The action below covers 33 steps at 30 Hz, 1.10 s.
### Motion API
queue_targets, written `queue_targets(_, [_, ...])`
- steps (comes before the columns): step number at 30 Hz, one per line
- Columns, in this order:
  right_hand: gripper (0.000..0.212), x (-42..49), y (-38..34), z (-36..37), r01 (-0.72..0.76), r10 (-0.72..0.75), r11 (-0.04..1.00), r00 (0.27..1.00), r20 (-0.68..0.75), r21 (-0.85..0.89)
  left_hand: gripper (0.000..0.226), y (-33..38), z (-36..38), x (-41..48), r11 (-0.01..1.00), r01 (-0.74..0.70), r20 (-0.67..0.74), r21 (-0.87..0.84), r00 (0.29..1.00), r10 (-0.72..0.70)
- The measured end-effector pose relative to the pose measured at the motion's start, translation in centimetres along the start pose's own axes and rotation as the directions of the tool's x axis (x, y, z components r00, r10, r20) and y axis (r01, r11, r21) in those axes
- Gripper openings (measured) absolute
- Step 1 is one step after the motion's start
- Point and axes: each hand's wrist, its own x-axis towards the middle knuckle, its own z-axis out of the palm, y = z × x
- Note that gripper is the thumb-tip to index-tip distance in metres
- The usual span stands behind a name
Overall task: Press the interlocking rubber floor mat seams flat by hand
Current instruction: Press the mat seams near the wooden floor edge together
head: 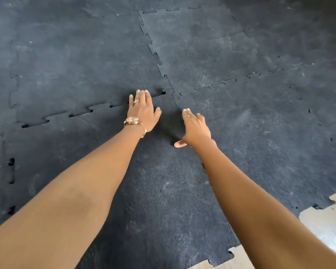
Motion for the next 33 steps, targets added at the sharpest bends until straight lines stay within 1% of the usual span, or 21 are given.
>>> queue_targets(2, [0.121, 0.4, -0.9, -0.1, 0.001, 0.002, 0.996, 1.0, 0.032, -0.089, 0.087, 0.5, -0.2, 0.6, 0.998, 0.049, 0.027, -0.026, 0.998, -0.048])
queue_targets(4, [0.118, 0.6, -1.8, -0.2, -0.041, 0.047, 0.993, 0.998, 0.05, -0.107, 0.097, 0.7, -0.7, 1.0, 0.998, 0.058, 0.067, -0.009, 0.996, -0.057])
queue_targets(6, [0.112, 1.1, -2.8, -0.4, -0.083, 0.093, 0.986, 0.994, 0.059, -0.145, 0.095, 0.8, -1.2, 1.1, 0.999, 0.045, 0.083, 0.029, 0.995, -0.047])
queue_targets(8, [0.103, 1.7, -3.7, -0.7, -0.094, 0.103, 0.983, 0.993, 0.051, -0.156, 0.089, 0.8, -1.2, 0.9, 0.996, 0.032, 0.072, 0.078, 0.997, -0.037])
queue_targets(11, [0.083, 2.2, -4.0, -1.3, -0.057, 0.062, 0.996, 0.997, 0.055, -0.075, 0.087, 0.7, -1.0, 0.7, 0.992, 0.034, 0.062, 0.119, 0.997, -0.041])
queue_targets(13, [0.075, 1.9, -3.1, -1.3, -0.039, 0.041, 0.999, 0.998, 0.051, -0.026, 0.086, 0.7, -1.0, 0.5, 0.992, 0.033, 0.059, 0.125, 0.997, -0.04])
queue_targets(15, [0.082, 1.4, -2.4, -1.0, -0.025, 0.025, 1.0, 0.998, 0.051, -0.011, 0.085, 0.9, -1.0, 0.1, 0.993, 0.022, 0.051, 0.118, 0.998, -0.028])
queue_targets(18, [0.112, 0.6, -2.7, -0.6, -0.018, 0.023, 0.999, 0.993, 0.116, -0.047, 0.084, 0.8, -0.5, -0.5, 0.993, 0.016, 0.046, 0.118, 0.999, -0.022])
queue_targets(19, [0.118, 0.6, -2.8, -0.6, -0.016, 0.024, 0.998, 0.993, 0.119, -0.068, 0.085, 0.9, -0.4, -0.5, 0.993, 0.022, 0.046, 0.117, 0.999, -0.027])
queue_targets(22, [0.126, 0.4, -3.1, -0.5, -0.02, 0.033, 0.993, 0.993, 0.114, -0.113, 0.085, 1.1, 0.3, -0.6, 0.995, 0.043, 0.076, 0.087, 0.996, -0.05])
queue_targets(24, [0.124, 0.2, -2.9, 0.1, -0.027, 0.036, 0.994, 0.995, 0.088, -0.102, 0.085, 1.0, 0.8, -0.9, 0.998, 0.045, 0.063, 0.047, 0.997, -0.048])
queue_targets(27, [0.107, -0.9, -2.6, 1.5, -0.041, 0.043, 0.997, 0.999, 0.027, -0.072, 0.084, 0.9, 0.9, -1.1, 0.998, 0.054, 0.048, 0.018, 0.997, -0.055])
queue_targets(30, [0.09, -2.1, -2.5, 3.0, -0.029, 0.029, 0.997, 1.0, -0.003, -0.076, 0.073, 2.7, 0.7, -2.0, 0.991, 0.133, 0.055, -0.007, 0.99, -0.133])
queue_targets(33, [0.087, -2.0, -2.7, 3.3, -0.015, 0.017, 0.997, 1.0, 0.018, -0.071, 0.063, 4.7, 1.1, -2.9, 0.984, 0.18, 0.071, 0.011, 0.981, -0.181])
